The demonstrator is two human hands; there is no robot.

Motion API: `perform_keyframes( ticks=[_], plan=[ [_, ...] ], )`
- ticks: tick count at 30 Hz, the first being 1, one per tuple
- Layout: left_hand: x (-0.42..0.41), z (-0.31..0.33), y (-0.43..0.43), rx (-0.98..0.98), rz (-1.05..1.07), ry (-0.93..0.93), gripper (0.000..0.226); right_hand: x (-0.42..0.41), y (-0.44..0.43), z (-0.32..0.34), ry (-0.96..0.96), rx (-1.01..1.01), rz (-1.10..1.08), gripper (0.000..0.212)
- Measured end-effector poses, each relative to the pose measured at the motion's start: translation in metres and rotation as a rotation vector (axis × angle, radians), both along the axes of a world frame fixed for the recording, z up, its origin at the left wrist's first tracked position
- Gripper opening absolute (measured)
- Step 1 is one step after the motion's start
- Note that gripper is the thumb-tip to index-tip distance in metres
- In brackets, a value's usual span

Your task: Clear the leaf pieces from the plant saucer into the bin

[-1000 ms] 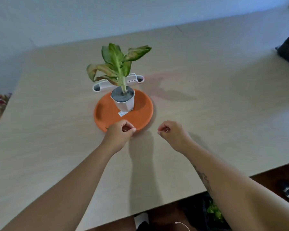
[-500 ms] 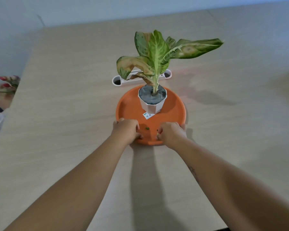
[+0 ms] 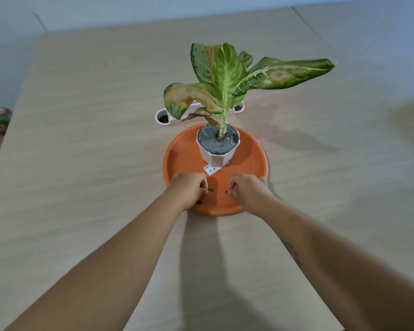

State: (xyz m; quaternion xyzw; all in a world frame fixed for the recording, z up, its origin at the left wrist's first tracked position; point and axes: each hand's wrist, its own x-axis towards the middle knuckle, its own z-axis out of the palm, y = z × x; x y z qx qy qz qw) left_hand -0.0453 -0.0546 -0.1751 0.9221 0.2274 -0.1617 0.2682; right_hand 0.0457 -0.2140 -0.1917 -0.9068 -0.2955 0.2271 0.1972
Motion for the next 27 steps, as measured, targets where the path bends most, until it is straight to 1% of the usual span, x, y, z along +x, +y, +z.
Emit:
perform_keyframes(
  ticks=[1,3,5,7,10,14,16,18,20,22,25,27],
  plan=[
    [0.002,-0.001,0.000,-0.016,0.006,-0.036,0.003,0.001,-0.001,-0.001,0.012,0.017,-0.004,0.017],
    [0.005,-0.003,-0.002,-0.052,-0.009,-0.080,0.006,0.000,-0.001,-0.001,0.012,0.020,-0.009,0.020],
    [0.007,-0.006,-0.005,-0.082,-0.020,-0.087,0.010,-0.004,0.000,-0.003,-0.011,0.022,-0.006,0.019],
    [0.009,-0.010,-0.005,-0.101,-0.012,-0.083,0.010,-0.007,0.000,-0.007,-0.033,0.015,-0.002,0.014],
    [0.014,-0.018,-0.001,-0.065,-0.050,-0.072,0.009,-0.007,0.003,-0.013,-0.081,-0.025,0.038,0.006],
    [0.016,-0.017,-0.002,0.018,-0.129,-0.063,0.004,-0.007,0.005,-0.015,-0.128,-0.088,0.117,0.007],
    [0.014,-0.009,0.002,0.029,-0.114,-0.096,0.004,-0.007,0.005,-0.013,-0.103,-0.071,0.104,0.009],
    [0.009,0.001,0.011,-0.002,-0.086,-0.098,0.004,-0.004,0.006,-0.007,-0.065,-0.022,0.074,0.009],
    [0.001,0.008,0.020,-0.034,-0.084,-0.034,0.005,-0.004,0.006,-0.001,-0.023,0.006,0.065,0.009],
    [-0.005,0.010,0.026,-0.024,-0.106,0.020,0.009,-0.006,0.007,0.003,0.022,0.022,0.043,0.010],
    [-0.008,0.010,0.028,-0.030,-0.121,0.050,0.013,-0.008,0.009,0.004,0.065,0.076,-0.015,0.010],
    [-0.008,0.009,0.025,-0.026,-0.143,0.081,0.013,-0.010,0.011,0.003,0.072,0.072,-0.013,0.015]
  ],
)
